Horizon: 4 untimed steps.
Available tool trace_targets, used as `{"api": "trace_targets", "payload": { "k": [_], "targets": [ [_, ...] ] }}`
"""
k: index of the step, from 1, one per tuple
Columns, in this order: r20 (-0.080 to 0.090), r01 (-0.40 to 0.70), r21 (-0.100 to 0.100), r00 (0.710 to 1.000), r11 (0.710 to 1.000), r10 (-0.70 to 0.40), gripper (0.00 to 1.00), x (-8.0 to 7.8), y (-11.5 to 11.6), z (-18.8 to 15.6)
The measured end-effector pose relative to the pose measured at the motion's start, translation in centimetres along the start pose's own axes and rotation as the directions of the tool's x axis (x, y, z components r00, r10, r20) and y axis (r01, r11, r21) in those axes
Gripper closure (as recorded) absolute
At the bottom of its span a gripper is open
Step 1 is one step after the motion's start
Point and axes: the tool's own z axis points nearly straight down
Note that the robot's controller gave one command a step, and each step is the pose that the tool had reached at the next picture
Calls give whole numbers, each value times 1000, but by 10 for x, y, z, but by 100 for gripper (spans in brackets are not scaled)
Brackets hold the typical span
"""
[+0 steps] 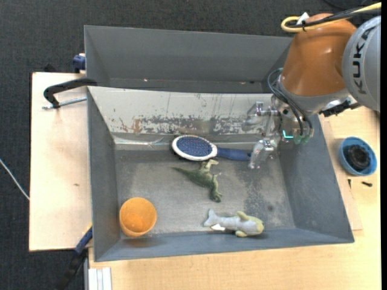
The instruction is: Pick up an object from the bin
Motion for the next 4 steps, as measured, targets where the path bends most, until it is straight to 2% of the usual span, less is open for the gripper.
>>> {"api": "trace_targets", "payload": {
  "k": [1,2,3,4],
  "targets": [
    [5,-189,-1,982,982,189,0,-7,7,121],
    [8,-192,-2,981,981,192,0,-2,19,90],
    [7,-404,-2,915,915,404,0,4,0,73],
    [1,-582,-1,813,813,582,0,-2,3,120]
  ]
}}
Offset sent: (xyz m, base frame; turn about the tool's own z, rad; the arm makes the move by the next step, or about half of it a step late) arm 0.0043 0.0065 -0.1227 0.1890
